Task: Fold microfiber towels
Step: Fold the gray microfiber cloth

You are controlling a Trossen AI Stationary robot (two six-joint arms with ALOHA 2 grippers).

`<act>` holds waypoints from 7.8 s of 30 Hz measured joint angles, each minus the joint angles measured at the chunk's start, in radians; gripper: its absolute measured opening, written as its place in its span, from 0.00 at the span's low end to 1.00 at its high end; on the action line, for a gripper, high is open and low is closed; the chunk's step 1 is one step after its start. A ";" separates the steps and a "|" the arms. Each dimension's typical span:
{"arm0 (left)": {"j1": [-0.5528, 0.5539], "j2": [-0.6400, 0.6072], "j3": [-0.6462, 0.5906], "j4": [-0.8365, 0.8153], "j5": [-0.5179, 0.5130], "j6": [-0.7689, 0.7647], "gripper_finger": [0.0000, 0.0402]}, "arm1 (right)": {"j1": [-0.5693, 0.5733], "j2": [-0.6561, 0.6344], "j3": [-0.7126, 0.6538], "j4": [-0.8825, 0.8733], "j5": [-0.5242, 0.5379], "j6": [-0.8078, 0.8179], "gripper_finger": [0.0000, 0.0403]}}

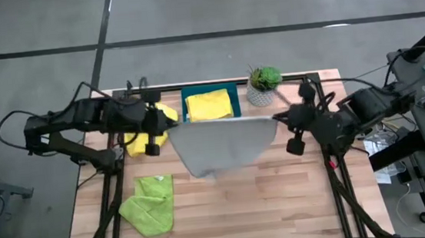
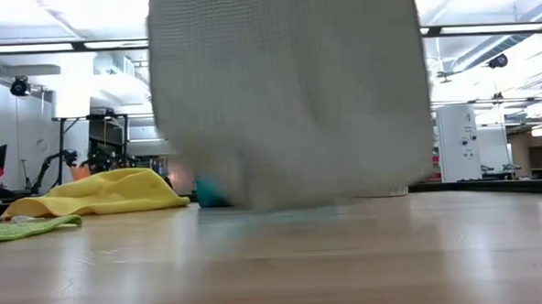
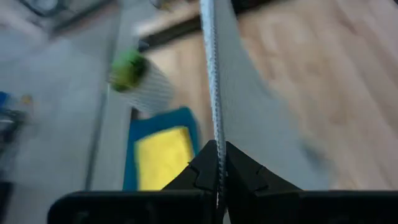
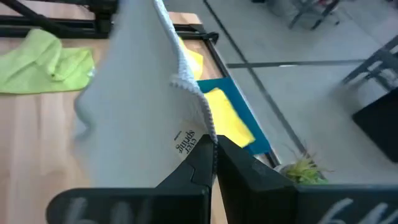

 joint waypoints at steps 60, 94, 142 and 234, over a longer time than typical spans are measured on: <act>-0.406 0.288 -0.542 0.659 0.410 -0.608 0.00 | 0.127 0.036 -0.905 0.963 -0.907 0.574 0.02; -0.185 0.377 -0.711 0.668 0.490 -0.541 0.00 | -0.152 0.283 -0.945 0.981 -1.011 0.401 0.02; 0.009 0.378 -0.712 0.635 0.357 -0.397 0.04 | -0.326 0.273 -0.852 0.654 -0.919 0.280 0.02; -0.261 0.407 -0.769 0.988 0.125 -0.645 0.12 | -0.064 0.069 -0.878 0.605 -0.663 0.649 0.25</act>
